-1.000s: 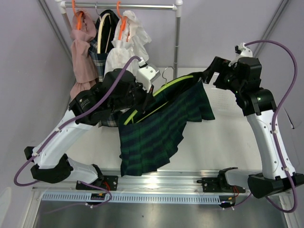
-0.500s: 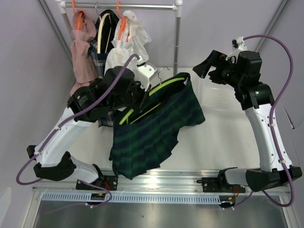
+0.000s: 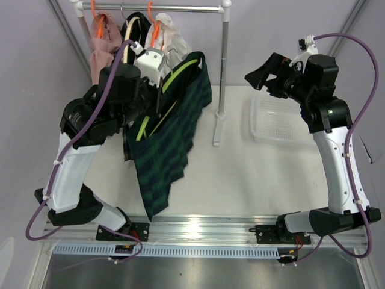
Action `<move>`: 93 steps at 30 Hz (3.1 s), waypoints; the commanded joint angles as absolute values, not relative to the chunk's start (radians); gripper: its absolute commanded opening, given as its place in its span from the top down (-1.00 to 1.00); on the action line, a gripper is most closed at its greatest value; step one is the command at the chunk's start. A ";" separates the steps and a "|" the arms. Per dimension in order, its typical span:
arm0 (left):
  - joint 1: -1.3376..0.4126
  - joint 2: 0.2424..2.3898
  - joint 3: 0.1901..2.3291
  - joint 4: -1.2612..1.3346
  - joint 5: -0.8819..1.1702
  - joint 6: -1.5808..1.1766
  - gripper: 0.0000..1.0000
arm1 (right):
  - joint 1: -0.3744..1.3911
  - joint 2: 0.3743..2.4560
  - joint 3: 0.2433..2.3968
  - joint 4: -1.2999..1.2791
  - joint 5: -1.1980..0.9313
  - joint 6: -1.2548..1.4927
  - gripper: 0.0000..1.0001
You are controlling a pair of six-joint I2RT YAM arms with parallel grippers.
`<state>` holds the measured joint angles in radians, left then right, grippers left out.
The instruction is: Place the skirt on the hanger
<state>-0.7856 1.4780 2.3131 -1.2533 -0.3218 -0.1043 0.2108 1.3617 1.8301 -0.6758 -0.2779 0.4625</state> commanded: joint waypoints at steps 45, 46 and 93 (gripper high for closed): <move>-0.511 1.905 2.533 -0.334 -0.265 -0.034 1.00 | 0.206 1.358 1.738 -0.589 -0.307 0.405 -0.93; -0.508 1.911 2.527 -0.339 -0.264 -0.035 1.00 | 0.206 1.355 1.735 -0.586 -0.308 0.405 -0.93; -0.502 1.407 2.015 -0.419 0.116 -0.133 -0.34 | 0.204 1.175 1.491 -0.497 -0.307 0.426 -0.99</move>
<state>-0.5060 1.5223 2.1834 -0.4191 -0.0067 -0.0677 0.2089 1.2423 1.5249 -0.5533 -0.2970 0.4255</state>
